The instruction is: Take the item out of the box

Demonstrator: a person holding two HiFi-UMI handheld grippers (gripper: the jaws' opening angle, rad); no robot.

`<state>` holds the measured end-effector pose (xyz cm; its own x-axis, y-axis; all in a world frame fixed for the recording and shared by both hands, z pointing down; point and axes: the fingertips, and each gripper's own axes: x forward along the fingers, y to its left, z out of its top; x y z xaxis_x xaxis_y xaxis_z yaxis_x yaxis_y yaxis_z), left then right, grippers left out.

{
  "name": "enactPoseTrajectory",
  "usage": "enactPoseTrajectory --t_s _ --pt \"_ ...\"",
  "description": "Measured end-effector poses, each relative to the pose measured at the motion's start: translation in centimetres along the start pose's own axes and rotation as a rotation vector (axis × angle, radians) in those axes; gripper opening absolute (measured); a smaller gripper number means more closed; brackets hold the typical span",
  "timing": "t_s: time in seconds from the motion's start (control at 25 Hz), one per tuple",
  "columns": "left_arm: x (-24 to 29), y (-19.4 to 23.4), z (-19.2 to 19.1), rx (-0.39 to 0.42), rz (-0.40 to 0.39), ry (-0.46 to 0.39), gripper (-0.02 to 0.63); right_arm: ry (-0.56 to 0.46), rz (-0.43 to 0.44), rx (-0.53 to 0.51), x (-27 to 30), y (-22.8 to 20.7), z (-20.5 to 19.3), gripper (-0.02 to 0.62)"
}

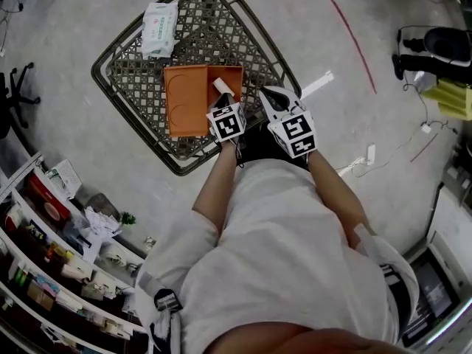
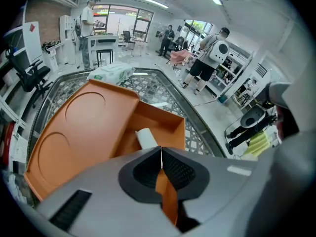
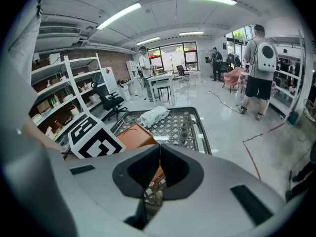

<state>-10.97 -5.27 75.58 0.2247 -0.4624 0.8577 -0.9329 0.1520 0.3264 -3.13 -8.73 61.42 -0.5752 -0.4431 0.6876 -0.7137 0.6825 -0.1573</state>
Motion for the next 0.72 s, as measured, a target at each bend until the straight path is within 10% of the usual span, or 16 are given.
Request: enactPoseTrajectory --t_s 0.72 --pt "2.2 1.6 -1.0 -0.115 0.037 0.076 0.129 0.02 -0.048 0.034 -0.2 -1.1 -0.9 0.005"
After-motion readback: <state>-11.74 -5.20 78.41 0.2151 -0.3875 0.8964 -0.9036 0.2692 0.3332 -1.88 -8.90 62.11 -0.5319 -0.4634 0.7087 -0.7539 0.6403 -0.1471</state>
